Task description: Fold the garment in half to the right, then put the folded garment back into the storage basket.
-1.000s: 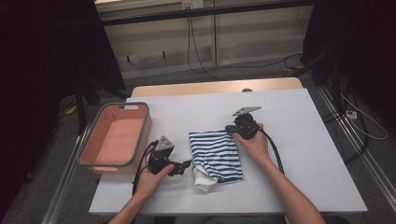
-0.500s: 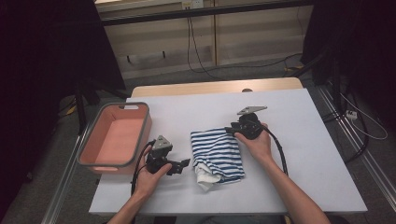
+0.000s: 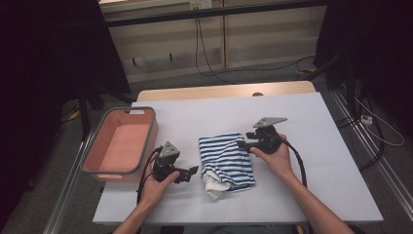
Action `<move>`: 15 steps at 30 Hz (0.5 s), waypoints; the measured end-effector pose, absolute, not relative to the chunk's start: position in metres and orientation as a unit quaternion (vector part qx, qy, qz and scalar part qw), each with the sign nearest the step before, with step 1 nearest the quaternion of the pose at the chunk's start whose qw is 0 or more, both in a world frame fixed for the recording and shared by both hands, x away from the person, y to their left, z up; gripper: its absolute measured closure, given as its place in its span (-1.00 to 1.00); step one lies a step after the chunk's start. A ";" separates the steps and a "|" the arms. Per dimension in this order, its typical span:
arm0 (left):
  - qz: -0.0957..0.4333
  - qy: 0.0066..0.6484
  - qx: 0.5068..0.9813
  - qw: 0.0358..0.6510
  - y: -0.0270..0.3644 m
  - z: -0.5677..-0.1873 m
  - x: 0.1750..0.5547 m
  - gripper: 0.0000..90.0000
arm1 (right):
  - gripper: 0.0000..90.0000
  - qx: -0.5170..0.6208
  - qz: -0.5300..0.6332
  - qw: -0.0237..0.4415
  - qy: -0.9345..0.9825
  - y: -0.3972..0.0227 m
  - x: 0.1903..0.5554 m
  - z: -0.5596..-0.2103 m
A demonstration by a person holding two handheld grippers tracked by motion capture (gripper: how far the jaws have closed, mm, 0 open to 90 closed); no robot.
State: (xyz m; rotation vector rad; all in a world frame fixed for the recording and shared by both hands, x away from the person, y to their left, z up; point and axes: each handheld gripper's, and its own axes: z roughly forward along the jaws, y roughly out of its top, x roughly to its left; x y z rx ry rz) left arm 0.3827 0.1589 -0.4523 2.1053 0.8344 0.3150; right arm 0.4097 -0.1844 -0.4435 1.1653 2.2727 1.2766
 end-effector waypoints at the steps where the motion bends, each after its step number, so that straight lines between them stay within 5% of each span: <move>1: 0.125 0.333 0.838 0.414 0.159 -0.453 0.383 -0.84 | -0.07 0.401 0.443 0.141 0.789 -0.185 0.407 -0.443; 15: 0.117 0.334 0.838 0.415 0.161 -0.454 0.384 -0.84 | -0.20 0.362 0.442 0.130 0.811 -0.182 0.371 -0.436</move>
